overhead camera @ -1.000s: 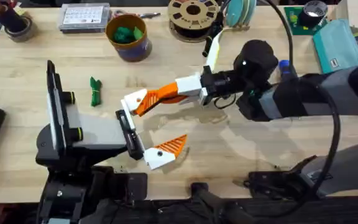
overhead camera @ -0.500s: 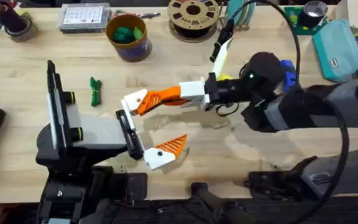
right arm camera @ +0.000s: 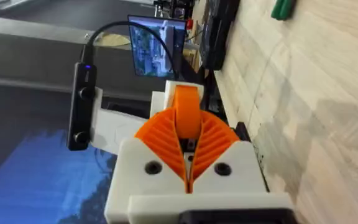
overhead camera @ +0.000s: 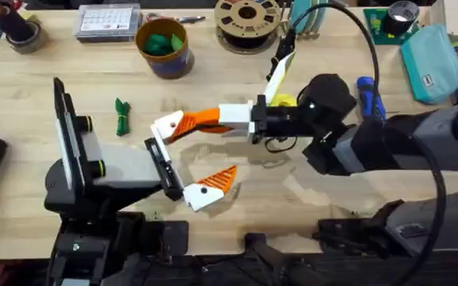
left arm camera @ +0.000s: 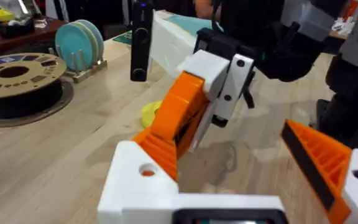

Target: Pick up the gripper from the table and insert it into the empty holder that is missing its gripper. Then pick up a screw, insert it into the mounting hole, and use the screwdriver to tighten it. Finally, clean up the table by picking up the vegetable and placing it into the bucket.

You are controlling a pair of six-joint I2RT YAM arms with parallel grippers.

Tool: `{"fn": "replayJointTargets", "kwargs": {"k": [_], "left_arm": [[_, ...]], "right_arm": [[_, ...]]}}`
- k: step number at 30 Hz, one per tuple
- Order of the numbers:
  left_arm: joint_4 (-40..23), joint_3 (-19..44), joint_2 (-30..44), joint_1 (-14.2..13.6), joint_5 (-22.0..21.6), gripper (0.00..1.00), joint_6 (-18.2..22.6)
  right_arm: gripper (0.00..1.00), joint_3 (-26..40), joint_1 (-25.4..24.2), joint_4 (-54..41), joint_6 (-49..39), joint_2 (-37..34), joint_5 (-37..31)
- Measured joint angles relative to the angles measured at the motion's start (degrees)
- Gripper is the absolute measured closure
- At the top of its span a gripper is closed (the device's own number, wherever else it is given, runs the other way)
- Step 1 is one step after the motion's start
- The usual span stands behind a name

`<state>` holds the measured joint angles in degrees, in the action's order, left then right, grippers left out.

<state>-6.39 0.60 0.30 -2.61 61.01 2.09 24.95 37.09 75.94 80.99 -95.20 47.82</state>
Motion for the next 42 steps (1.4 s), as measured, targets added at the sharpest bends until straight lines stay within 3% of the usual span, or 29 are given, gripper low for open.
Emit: {"fn": "replayJointTargets", "kwargs": {"k": [8,29,35,37,42], "left_arm": [[0.2,0.0,0.0,0.3,-0.9,0.014,-0.2],[0.2,0.0,0.0,0.3,-1.0,0.014,-0.6],[-0.1,0.0,0.0,-0.5,1.3,0.014,-0.4],[-0.1,0.0,0.0,-0.5,1.6,0.015,-0.4],[-0.2,0.0,0.0,-0.5,2.3,0.015,-0.4]], "right_arm": [[0.992,0.0,1.2,0.0,0.0,0.0,-2.9],[0.970,0.0,1.4,-0.4,0.0,0.0,-3.3],[0.095,0.0,2.2,-1.7,-0.4,0.0,-3.6],[0.011,0.0,2.4,-1.8,-0.6,0.0,-3.6],[0.006,0.0,2.4,-1.8,-0.6,0.0,-3.7]]}}
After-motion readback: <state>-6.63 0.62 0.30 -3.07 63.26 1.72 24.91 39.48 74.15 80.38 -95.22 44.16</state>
